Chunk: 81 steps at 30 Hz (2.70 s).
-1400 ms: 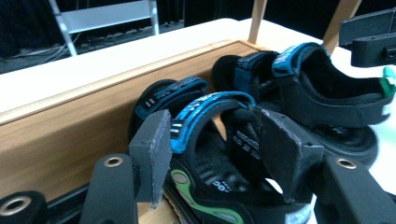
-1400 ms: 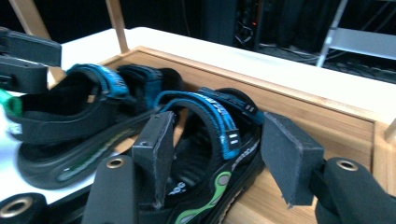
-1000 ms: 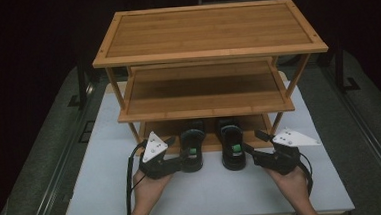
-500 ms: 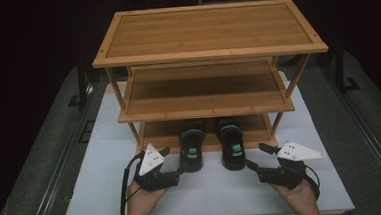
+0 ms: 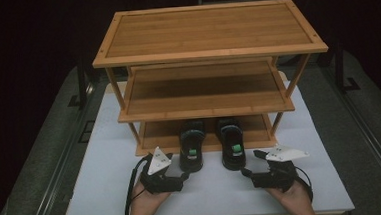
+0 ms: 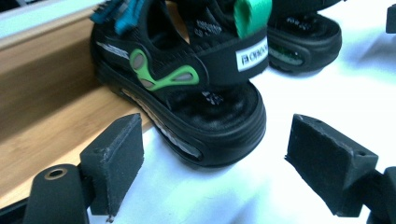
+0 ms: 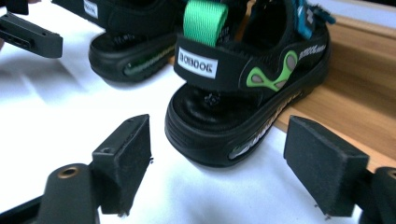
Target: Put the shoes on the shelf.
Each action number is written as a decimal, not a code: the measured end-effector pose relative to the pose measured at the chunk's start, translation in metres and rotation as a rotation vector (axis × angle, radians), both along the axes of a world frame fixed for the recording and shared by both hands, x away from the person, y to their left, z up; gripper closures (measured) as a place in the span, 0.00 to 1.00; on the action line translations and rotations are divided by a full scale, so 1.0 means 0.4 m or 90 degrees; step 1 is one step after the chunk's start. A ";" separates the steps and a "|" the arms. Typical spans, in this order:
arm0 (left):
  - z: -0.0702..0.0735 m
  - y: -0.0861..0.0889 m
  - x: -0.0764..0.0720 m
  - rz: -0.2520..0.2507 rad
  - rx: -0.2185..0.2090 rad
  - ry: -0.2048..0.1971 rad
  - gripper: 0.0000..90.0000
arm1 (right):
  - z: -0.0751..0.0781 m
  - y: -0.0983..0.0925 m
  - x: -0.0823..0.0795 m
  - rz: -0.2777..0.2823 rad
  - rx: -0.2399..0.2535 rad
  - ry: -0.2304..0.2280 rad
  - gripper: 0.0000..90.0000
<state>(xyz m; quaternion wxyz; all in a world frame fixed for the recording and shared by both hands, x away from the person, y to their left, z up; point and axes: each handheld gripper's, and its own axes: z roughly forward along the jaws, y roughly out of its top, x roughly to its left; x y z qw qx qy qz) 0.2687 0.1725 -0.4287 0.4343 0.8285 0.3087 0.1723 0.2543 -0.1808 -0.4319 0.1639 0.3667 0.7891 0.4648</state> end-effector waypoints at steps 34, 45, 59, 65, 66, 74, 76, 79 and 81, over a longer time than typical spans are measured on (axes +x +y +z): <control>0.002 -0.040 0.060 -0.018 0.013 0.029 0.36 | -0.022 0.048 0.083 0.025 -0.040 0.066 0.27; 0.006 -0.049 0.071 -0.023 0.025 0.024 0.37 | -0.002 0.062 0.105 0.036 -0.045 0.056 0.29; 0.004 -0.063 0.097 -0.015 0.016 0.026 0.37 | 0.000 0.072 0.125 0.038 -0.036 0.058 0.30; 0.001 -0.067 0.106 -0.015 0.016 0.022 0.37 | 0.000 0.079 0.133 0.037 -0.033 0.054 0.30; 0.001 -0.070 0.108 -0.012 0.015 0.022 0.38 | -0.002 0.080 0.136 0.036 -0.031 0.053 0.30; 0.002 -0.084 0.127 -0.005 0.027 0.020 0.38 | -0.005 0.084 0.144 0.028 -0.025 0.048 0.30; 0.001 -0.085 0.130 -0.004 0.027 0.021 0.38 | -0.008 0.086 0.147 0.026 -0.022 0.045 0.30; 0.001 -0.088 0.134 -0.002 0.026 0.021 0.38 | -0.011 0.089 0.152 0.021 -0.020 0.041 0.30; 0.001 -0.091 0.137 0.001 0.028 0.020 0.38 | -0.012 0.090 0.157 0.019 -0.017 0.040 0.30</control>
